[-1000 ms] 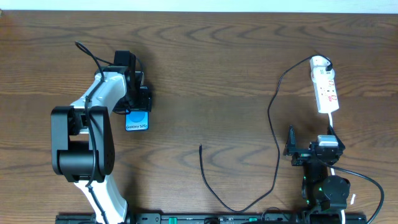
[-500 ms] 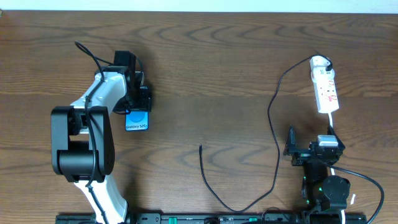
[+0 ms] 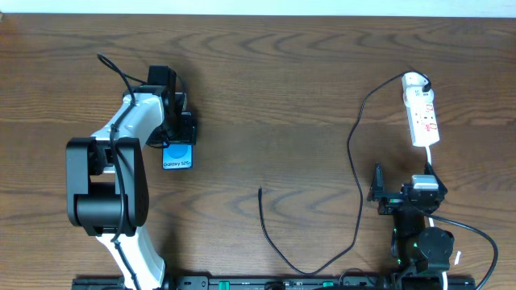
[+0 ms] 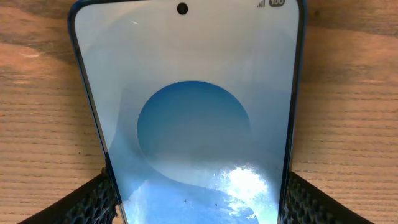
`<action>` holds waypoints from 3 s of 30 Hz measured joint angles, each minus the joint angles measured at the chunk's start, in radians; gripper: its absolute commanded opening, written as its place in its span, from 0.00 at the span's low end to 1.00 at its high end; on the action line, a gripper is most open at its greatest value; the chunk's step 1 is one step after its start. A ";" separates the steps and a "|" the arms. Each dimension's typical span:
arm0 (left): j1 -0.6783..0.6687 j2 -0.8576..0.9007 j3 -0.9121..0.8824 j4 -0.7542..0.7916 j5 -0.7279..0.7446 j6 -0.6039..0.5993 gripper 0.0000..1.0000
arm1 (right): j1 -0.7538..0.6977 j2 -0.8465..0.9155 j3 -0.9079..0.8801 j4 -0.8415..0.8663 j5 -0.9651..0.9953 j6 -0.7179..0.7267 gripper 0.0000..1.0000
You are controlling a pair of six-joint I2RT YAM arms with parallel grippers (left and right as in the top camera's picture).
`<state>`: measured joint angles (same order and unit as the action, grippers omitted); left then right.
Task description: Plug charger to phone and switch on socket
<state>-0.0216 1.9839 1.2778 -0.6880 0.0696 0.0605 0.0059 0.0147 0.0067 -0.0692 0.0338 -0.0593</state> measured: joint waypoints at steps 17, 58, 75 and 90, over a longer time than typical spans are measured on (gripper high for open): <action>0.000 -0.011 -0.010 -0.011 0.000 0.008 0.07 | 0.000 0.000 0.000 0.000 0.000 0.000 0.99; 0.000 -0.140 -0.040 -0.042 0.400 -0.004 0.07 | 0.000 0.000 0.000 0.000 0.000 0.000 0.99; 0.000 -0.140 -0.041 0.068 0.809 -0.200 0.07 | 0.000 0.000 0.000 0.000 0.000 0.000 0.99; 0.000 -0.140 -0.041 0.231 1.114 -0.584 0.07 | 0.000 0.000 0.000 0.000 0.000 0.000 0.99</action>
<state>-0.0216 1.8439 1.2366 -0.4572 1.1831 -0.5236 0.0059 0.0147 0.0067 -0.0692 0.0338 -0.0593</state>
